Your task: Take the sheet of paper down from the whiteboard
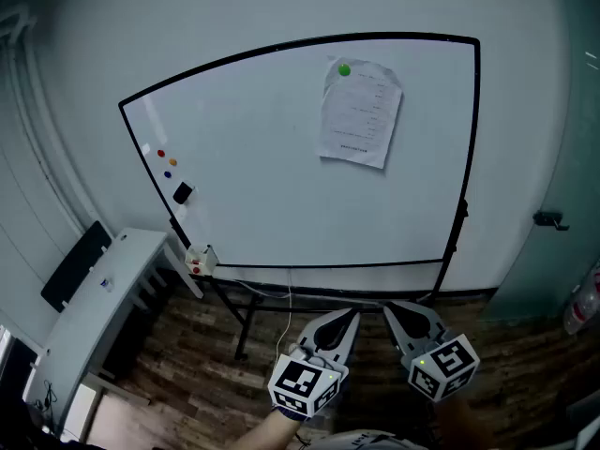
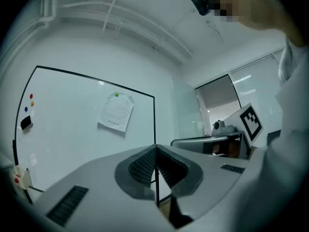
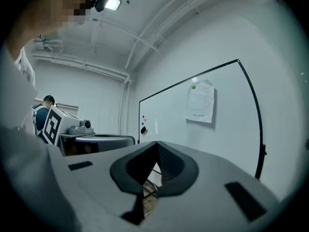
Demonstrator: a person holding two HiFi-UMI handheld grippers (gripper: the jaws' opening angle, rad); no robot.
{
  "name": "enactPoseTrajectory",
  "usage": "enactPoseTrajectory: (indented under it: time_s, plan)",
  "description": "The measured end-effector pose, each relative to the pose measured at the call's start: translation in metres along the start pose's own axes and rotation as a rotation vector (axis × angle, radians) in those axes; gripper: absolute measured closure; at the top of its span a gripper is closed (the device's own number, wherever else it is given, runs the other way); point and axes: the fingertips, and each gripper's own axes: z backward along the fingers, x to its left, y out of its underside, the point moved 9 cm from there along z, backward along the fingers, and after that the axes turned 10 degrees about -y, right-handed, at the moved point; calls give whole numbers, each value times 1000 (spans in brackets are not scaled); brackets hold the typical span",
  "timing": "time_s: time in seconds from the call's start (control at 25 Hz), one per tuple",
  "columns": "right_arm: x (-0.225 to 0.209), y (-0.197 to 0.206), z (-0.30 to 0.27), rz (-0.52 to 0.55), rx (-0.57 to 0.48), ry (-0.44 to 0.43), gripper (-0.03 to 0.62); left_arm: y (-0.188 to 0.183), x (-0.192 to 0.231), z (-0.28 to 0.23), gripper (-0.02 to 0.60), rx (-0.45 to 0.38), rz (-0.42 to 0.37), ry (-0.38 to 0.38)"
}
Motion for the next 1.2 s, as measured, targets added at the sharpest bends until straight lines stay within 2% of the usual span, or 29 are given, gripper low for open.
enactPoseTrajectory:
  time_s: [0.52, 0.96, 1.2]
  plan:
    - [-14, 6, 15, -10, 0, -35, 580, 7, -18, -18, 568, 16, -4, 6]
    - [-50, -17, 51, -15, -104, -4, 580, -16, -18, -41, 568, -33, -124, -101]
    - [-68, -19, 52, -29, -124, -3, 580, -27, -13, -52, 568, -62, -171, -130]
